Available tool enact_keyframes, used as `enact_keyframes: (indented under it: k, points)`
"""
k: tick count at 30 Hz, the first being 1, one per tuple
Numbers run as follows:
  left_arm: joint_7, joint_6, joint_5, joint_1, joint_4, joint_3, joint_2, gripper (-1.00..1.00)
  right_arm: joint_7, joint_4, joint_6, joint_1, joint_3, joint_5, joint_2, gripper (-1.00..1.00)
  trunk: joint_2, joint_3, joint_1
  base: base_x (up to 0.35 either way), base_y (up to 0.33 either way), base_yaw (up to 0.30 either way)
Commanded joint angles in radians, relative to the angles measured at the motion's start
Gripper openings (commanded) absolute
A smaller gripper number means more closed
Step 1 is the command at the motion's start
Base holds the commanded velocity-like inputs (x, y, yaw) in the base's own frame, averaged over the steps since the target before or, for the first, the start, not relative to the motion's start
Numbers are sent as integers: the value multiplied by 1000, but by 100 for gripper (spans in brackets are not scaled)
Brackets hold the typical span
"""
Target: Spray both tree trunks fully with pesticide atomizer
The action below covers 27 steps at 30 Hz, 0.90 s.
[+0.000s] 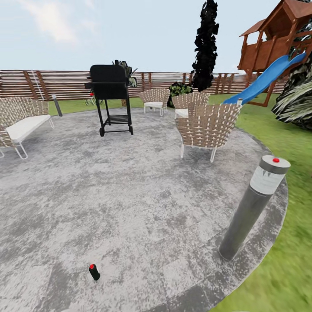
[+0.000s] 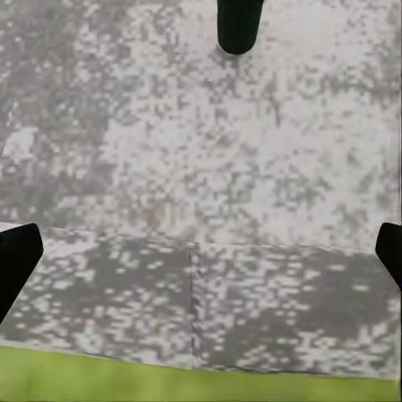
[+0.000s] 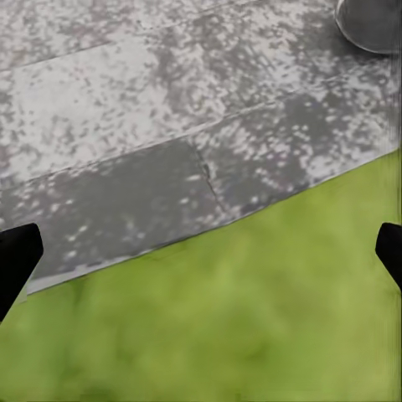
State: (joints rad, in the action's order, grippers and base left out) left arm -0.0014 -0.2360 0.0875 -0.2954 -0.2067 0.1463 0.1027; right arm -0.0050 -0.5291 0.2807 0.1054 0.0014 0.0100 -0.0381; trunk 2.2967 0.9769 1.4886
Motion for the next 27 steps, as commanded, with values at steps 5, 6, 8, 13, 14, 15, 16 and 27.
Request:
enact_keyframes:
  k: [5, 6, 8, 13, 14, 15, 16, 27]
  points:
    - [0, -3, 9, -1, 1, -2, 0, 100, -1, 2, 3, 0, 0, 2, 0, 100, 0, 1, 0, 243, -211, 235]
    - [0, -3, 9, -1, 1, -2, 0, 100, -1, 2, 3, 0, 0, 2, 0, 100, 0, 1, 0, 232, -232, 265]
    - [0, -3, 9, -1, 1, -2, 0, 100, -1, 3, 3, 0, 0, 2, 0, 100, 0, 1, 0, 197, -247, 271]
    - [0, -3, 9, -1, 1, -2, 0, 100, -1, 3, 3, 0, 0, 2, 0, 100, 0, 1, 0, 91, -265, 276]
    - [0, -3, 9, -1, 1, -2, 0, 100, -1, 3, 3, 0, 0, 2, 0, 100, 0, 1, 0, 26, -274, 277]
    - [0, -3, 9, -1, 1, -2, 0, 100, -1, 3, 3, 0, 0, 2, 0, 100, 0, 1, 0, 20, -275, 277]
    - [0, -3, 9, -1, 1, -2, 0, 100, -1, 3, 3, 0, 0, 2, 0, 100, 0, 1, 0, 13, -276, 277]
    - [0, -3, 9, -1, 1, -2, 0, 100, -1, 3, 3, 0, 0, 2, 0, 100, 0, 1, 0, 3, -244, 278]
